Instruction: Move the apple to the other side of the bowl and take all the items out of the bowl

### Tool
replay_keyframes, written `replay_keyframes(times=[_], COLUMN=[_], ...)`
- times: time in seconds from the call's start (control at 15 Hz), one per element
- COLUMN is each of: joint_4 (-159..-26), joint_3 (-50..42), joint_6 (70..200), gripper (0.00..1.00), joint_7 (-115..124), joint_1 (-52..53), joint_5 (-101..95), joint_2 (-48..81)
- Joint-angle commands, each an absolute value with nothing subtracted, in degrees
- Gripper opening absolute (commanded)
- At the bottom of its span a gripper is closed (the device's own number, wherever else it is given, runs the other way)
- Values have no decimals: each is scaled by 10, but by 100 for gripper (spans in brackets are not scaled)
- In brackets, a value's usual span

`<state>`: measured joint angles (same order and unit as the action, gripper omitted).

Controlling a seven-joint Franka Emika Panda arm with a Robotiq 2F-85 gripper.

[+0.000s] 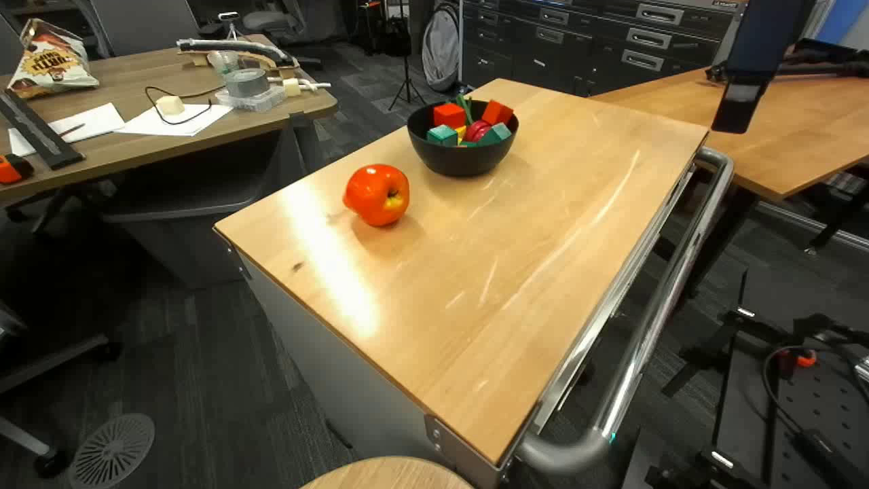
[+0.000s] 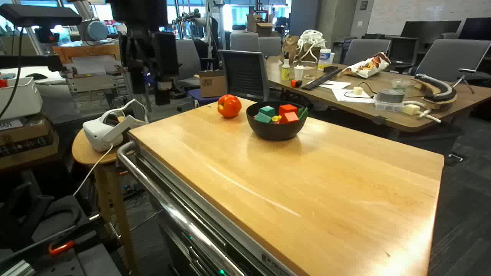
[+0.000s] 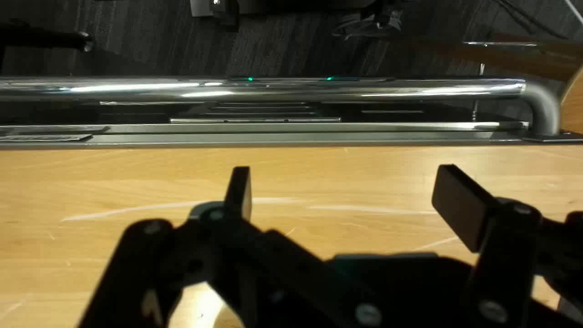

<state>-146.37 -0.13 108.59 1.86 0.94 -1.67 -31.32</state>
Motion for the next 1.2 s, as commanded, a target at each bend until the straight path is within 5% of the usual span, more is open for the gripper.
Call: replay_keyframes(times=[0.0, 1.13], joint_4=[-1462, -1409], joint_3=[2, 29], joint_6=[1085, 1148], gripper=[100, 100], joint_7=[17, 85], joint_1=[6, 60], joint_5=[-15, 163], joint_2=[-313, -314])
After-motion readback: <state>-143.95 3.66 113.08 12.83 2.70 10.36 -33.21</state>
